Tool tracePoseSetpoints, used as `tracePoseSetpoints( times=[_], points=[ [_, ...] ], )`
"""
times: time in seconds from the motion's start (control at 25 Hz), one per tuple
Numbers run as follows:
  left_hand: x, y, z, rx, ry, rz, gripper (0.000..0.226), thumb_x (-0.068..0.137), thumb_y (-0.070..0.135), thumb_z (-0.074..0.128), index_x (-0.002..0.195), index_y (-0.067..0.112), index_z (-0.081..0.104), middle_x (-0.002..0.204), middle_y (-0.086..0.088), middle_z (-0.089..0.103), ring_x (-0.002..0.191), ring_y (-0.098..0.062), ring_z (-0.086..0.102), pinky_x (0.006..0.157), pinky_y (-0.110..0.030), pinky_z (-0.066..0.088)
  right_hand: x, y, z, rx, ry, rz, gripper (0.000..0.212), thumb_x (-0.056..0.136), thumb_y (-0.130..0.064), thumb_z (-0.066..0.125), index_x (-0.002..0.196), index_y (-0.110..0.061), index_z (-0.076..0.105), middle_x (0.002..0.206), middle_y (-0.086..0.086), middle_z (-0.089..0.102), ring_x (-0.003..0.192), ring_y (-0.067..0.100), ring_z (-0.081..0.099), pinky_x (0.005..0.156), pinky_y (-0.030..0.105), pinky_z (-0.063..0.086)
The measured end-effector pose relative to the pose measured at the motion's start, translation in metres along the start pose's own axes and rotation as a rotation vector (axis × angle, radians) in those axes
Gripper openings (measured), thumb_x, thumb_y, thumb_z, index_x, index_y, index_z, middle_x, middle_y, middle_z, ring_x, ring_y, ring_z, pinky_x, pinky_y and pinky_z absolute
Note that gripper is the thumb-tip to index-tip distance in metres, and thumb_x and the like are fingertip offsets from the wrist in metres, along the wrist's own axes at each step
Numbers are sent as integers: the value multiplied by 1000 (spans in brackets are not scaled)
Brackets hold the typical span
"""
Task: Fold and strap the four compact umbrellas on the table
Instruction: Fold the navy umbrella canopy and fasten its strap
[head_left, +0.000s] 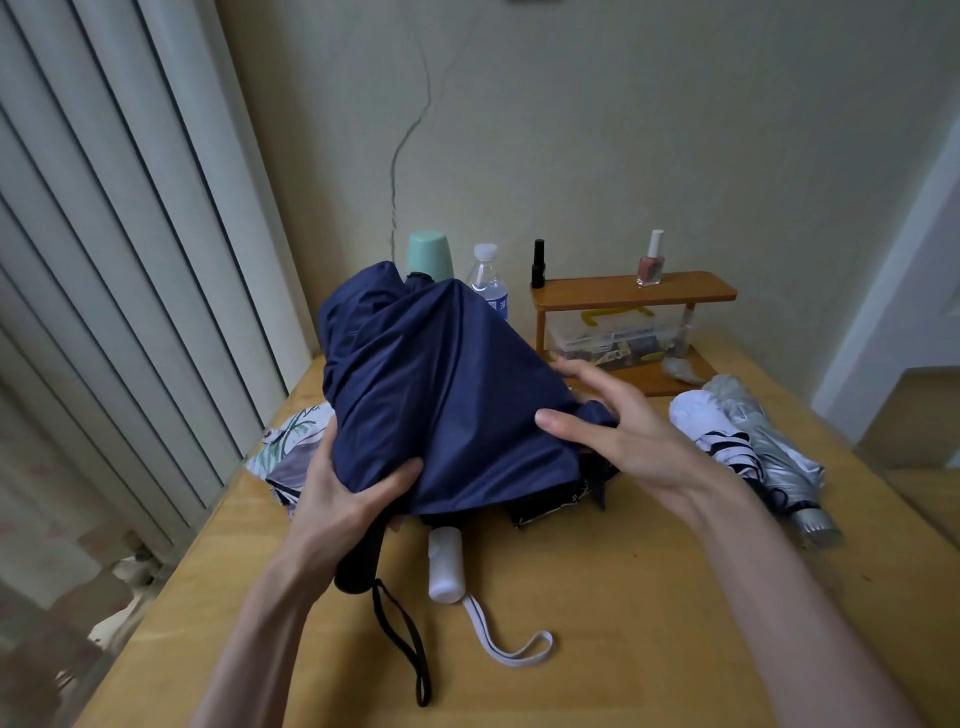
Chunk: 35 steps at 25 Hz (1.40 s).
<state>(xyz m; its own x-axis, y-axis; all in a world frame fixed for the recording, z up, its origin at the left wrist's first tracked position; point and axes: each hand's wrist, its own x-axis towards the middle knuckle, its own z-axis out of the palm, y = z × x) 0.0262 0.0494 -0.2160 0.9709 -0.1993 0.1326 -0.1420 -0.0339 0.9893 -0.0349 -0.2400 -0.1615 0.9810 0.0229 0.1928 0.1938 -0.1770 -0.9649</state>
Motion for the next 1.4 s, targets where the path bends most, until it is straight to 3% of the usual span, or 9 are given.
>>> tracePoseSetpoints(
  times=[0.2, 0.36, 0.52, 0.76, 0.88, 1.04, 1.2, 1.32, 1.4],
  points=[
    [6, -11, -2, 61, -41, 23, 121, 46, 67, 100, 150, 41, 44, 137, -8, 65, 109, -50, 68, 97, -65, 57, -3, -1, 3, 115, -162, 77, 41, 97, -18, 72, 136, -27, 65, 131, -18, 71, 123, 0, 65, 99, 16, 51],
    [5, -11, 1, 66, -53, 30, 115, 48, 64, 100, 147, 43, 46, 137, -5, 64, 104, -40, 71, 88, -53, 63, -1, 6, -7, 70, -169, 111, 35, 97, -17, 71, 132, -18, 70, 129, -8, 75, 122, 8, 68, 101, 22, 53],
    [4, -6, 8, 39, 23, 61, 89, 52, 59, 97, 128, 62, 50, 133, -5, 66, 97, -33, 69, 85, -53, 62, 5, 8, -19, -104, 131, -14, 13, 84, -14, 86, 96, -14, 82, 87, -4, 78, 75, 9, 65, 74, 29, 51],
    [5, -4, 8, 36, 74, 127, 82, 54, 59, 95, 119, 74, 49, 133, -7, 65, 99, -38, 66, 94, -64, 58, 4, 0, -26, -317, 139, -54, 26, 74, -18, 95, 80, -17, 70, 86, -5, 76, 87, 16, 73, 82, 34, 58],
    [5, -8, 4, 38, 18, 137, 104, 53, 62, 97, 143, 55, 45, 138, -5, 63, 111, -48, 67, 97, -68, 55, -1, -3, -28, -191, 32, -46, 28, 84, -22, 87, 107, -21, 71, 109, -7, 74, 108, 10, 70, 96, 31, 56],
    [4, -7, 5, 85, -19, 184, 104, 56, 56, 95, 144, 48, 42, 140, 22, 58, 126, -2, 63, 103, -26, 55, -4, -9, -14, 70, -134, -6, 43, 100, -22, 67, 142, -26, 62, 142, -10, 66, 133, 8, 60, 108, 28, 51],
    [4, -8, 10, 128, -44, 174, 103, 68, 38, 100, 152, 38, 39, 147, 17, 56, 125, 8, 59, 102, -14, 51, -1, -2, -3, -13, -185, 74, 14, 101, -23, 68, 105, -11, 73, 101, -8, 78, 96, 9, 74, 78, 19, 54],
    [3, -9, 8, 98, -14, 132, 122, 54, 58, 97, 158, 38, 35, 148, 8, 56, 132, -19, 62, 110, -44, 54, 3, 0, -8, -323, -180, 48, 43, 96, -36, 75, 65, -11, 57, 61, -10, 53, 58, 7, 51, 58, 24, 37],
    [3, -9, 7, 110, 4, 114, 120, 52, 63, 97, 155, 45, 37, 144, -1, 58, 125, -49, 62, 103, -65, 54, 0, -3, -18, -330, -130, -11, 37, 92, -29, 79, 62, -15, 64, 58, -15, 60, 56, 1, 56, 56, 18, 41]
  ],
)
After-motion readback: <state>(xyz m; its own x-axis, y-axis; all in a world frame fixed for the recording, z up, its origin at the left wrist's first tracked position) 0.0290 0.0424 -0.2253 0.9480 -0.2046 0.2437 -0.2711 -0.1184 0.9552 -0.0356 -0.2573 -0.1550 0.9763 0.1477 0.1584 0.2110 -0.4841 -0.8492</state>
